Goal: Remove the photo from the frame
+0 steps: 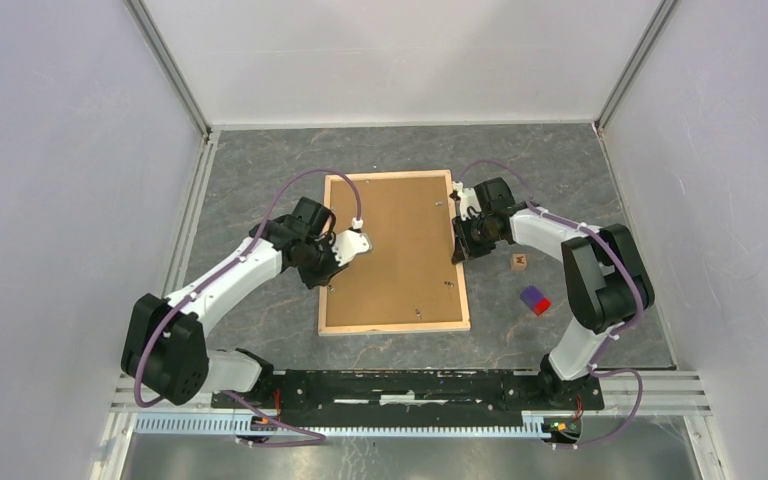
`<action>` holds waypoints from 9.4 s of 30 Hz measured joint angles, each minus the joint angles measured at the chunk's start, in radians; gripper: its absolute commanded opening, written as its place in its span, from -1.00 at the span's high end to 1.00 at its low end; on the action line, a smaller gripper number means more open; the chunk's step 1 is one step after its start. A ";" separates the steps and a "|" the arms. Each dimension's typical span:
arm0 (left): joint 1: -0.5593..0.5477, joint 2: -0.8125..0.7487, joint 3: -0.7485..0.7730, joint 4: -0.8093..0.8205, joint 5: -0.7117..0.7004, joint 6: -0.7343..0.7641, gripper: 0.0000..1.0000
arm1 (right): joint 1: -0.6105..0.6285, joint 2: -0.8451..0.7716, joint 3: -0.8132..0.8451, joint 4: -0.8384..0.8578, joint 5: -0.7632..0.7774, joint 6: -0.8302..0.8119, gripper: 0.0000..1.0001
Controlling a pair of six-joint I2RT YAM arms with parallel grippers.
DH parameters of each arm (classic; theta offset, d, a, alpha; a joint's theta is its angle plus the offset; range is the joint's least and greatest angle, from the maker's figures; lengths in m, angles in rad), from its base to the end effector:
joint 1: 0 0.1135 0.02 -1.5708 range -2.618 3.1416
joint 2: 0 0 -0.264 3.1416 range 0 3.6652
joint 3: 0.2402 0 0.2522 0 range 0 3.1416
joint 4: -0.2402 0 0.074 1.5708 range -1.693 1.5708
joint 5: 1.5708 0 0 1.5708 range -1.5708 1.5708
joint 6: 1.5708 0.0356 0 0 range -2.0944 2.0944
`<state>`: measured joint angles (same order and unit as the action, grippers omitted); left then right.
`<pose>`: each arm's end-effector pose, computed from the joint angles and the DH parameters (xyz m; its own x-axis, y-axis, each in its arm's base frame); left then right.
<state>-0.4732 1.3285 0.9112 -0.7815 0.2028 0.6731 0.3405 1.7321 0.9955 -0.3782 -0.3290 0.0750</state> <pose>0.2144 -0.1178 0.2239 -0.3294 0.8547 -0.4012 0.9169 0.3909 0.0799 0.3087 0.1216 0.1573 -0.8776 -0.2357 -0.4174 -0.3855 0.8646 0.3223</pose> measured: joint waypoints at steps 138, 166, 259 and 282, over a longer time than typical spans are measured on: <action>0.118 0.247 0.392 -0.007 -0.036 -0.733 0.96 | 0.002 -0.033 -0.059 0.075 0.011 0.070 1.00; 0.256 0.821 1.063 -0.168 0.007 -0.401 0.96 | -0.002 -0.033 -0.060 0.077 -0.007 0.031 1.00; 0.247 0.698 0.797 -0.155 0.064 -0.316 0.96 | 0.002 0.000 -0.037 0.079 -0.060 0.040 1.00; 0.292 0.621 0.664 0.010 0.065 -0.283 0.95 | 0.002 0.000 -0.037 0.079 -0.063 0.040 1.00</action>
<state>-0.1810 1.9495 1.5749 -0.7712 0.2676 0.3904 0.3424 1.7325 0.9581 -0.2989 -0.3916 0.1150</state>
